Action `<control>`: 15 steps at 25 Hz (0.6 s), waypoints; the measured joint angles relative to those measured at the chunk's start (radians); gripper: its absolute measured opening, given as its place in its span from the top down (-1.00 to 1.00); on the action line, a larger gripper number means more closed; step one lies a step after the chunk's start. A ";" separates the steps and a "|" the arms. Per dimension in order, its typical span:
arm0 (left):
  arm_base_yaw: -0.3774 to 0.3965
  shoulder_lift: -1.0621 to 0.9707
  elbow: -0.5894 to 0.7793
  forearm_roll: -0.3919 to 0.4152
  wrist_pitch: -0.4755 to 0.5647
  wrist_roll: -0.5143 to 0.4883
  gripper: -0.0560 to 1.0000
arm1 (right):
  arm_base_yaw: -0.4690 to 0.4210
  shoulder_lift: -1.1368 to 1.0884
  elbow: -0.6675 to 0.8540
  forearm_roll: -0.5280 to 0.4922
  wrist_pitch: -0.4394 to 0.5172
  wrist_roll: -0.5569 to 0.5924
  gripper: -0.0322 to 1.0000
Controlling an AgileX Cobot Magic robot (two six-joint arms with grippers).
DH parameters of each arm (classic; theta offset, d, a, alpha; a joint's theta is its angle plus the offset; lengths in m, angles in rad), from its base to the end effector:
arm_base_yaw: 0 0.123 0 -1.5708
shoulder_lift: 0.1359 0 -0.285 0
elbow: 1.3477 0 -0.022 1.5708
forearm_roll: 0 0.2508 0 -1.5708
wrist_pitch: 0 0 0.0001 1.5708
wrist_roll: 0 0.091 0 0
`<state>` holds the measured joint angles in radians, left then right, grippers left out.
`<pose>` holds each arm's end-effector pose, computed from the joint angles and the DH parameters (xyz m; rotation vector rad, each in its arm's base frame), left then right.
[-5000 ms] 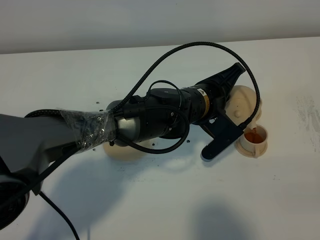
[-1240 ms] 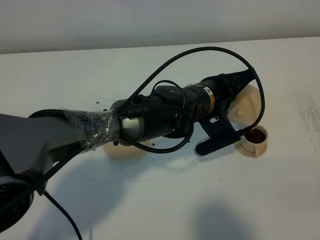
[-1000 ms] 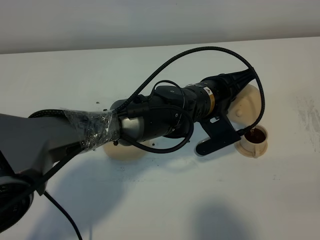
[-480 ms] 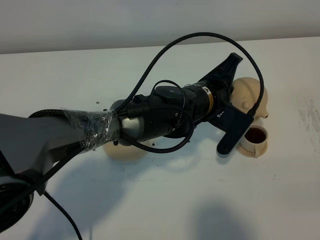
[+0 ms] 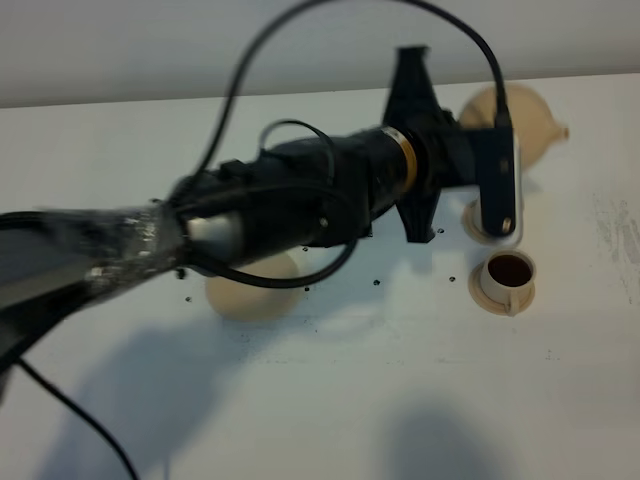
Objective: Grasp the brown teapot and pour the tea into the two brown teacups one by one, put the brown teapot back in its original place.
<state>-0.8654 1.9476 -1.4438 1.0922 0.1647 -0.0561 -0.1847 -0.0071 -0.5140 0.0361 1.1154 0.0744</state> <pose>0.3067 -0.3395 0.2473 1.6251 1.2784 0.2524 -0.0092 0.0047 0.2767 0.2651 2.0605 -0.0241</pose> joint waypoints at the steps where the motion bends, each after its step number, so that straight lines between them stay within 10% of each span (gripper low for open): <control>1: 0.000 -0.018 0.011 -0.033 0.015 -0.035 0.67 | 0.000 0.000 0.000 0.000 0.000 0.000 0.51; 15: 0.000 -0.147 0.188 -0.672 0.215 -0.110 0.67 | 0.000 0.000 0.000 0.000 0.000 0.000 0.51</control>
<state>-0.8654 1.8006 -1.2561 0.4200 0.3793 -0.1661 -0.1847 -0.0071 -0.5140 0.0361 1.1154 0.0744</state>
